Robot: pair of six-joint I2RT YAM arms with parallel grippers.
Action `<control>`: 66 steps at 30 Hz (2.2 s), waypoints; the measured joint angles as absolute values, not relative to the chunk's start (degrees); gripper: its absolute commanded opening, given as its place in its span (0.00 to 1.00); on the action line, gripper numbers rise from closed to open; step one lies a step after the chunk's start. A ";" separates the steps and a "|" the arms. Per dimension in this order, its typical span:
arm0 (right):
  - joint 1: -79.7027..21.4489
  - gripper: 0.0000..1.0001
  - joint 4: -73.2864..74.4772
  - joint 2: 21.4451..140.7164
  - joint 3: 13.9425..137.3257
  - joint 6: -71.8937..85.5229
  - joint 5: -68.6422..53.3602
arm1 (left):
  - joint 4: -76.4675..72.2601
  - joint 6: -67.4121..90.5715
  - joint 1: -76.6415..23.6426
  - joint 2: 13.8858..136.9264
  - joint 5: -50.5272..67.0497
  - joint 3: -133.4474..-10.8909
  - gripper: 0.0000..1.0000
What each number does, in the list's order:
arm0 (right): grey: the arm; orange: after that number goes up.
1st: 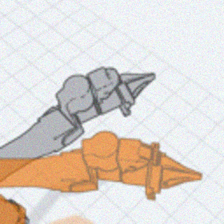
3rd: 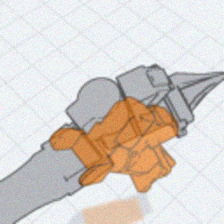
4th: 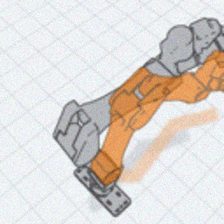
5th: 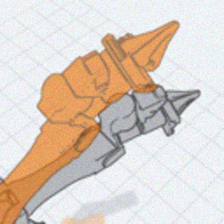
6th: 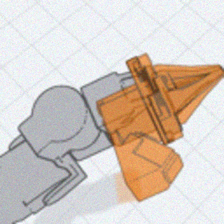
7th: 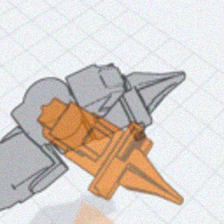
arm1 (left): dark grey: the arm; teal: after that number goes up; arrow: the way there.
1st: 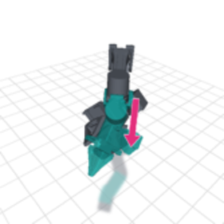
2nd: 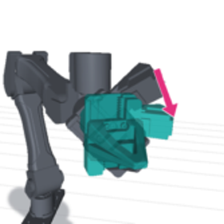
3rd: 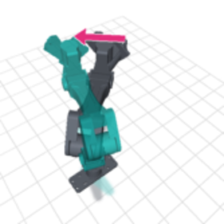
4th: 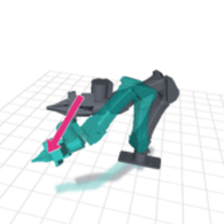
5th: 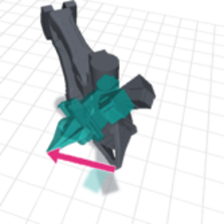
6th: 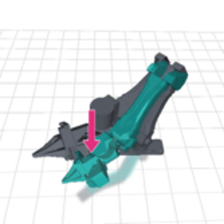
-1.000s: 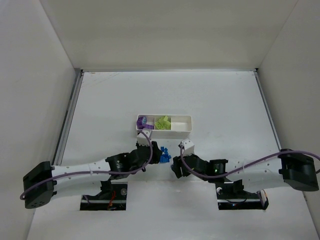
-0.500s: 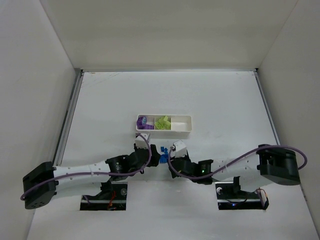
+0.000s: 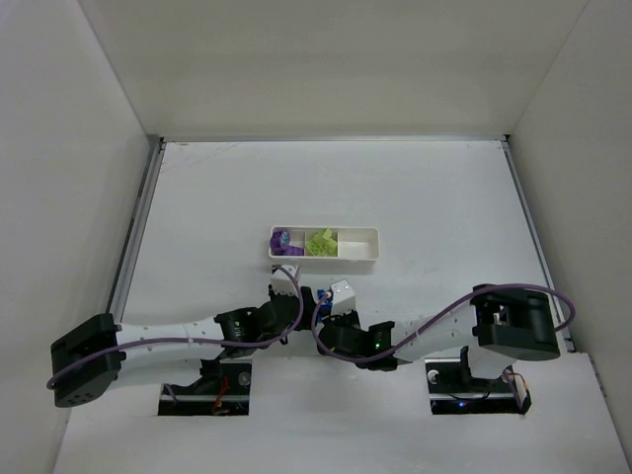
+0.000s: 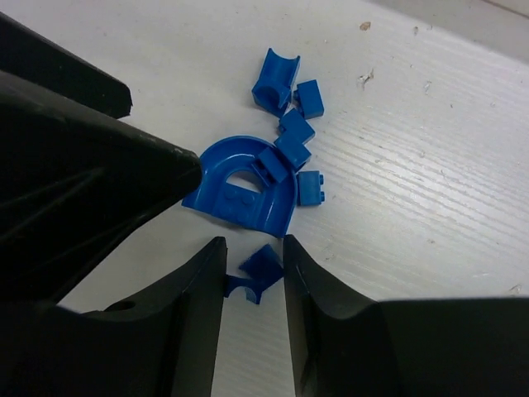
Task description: Sort the legos into containers by color
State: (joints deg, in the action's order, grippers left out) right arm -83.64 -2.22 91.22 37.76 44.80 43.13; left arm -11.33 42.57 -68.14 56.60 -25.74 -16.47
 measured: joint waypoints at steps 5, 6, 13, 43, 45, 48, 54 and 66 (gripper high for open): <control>-83.85 0.32 0.58 90.76 37.76 46.22 43.81 | -11.92 42.57 -68.14 55.75 -26.04 -15.94 0.49; -83.83 0.32 1.17 90.37 37.65 46.50 43.94 | -12.05 42.57 -68.14 55.42 -26.09 -15.66 0.48; -85.38 0.59 3.03 85.30 35.55 49.50 44.95 | -12.25 42.85 -68.01 51.88 -26.44 -13.52 0.48; -96.82 0.25 16.84 89.34 41.19 62.87 44.34 | -11.16 43.88 -69.73 47.27 -26.85 -12.62 0.48; -96.86 0.25 16.69 89.32 41.12 63.51 44.40 | -11.03 43.97 -69.73 47.16 -26.83 -12.62 0.49; -96.86 0.25 16.34 88.84 40.53 64.47 44.53 | -10.85 44.05 -69.78 46.83 -26.85 -12.62 0.49; -96.84 0.43 16.51 87.64 39.33 64.49 44.95 | -10.79 44.14 -69.95 46.09 -26.85 -12.58 0.49; -95.85 0.39 13.63 88.66 39.33 61.63 45.23 | -10.41 44.29 -69.25 45.19 -26.85 -11.35 0.49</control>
State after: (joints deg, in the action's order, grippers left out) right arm -95.85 13.63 88.66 39.33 61.63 45.23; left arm -10.41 44.29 -69.25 45.19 -26.85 -11.35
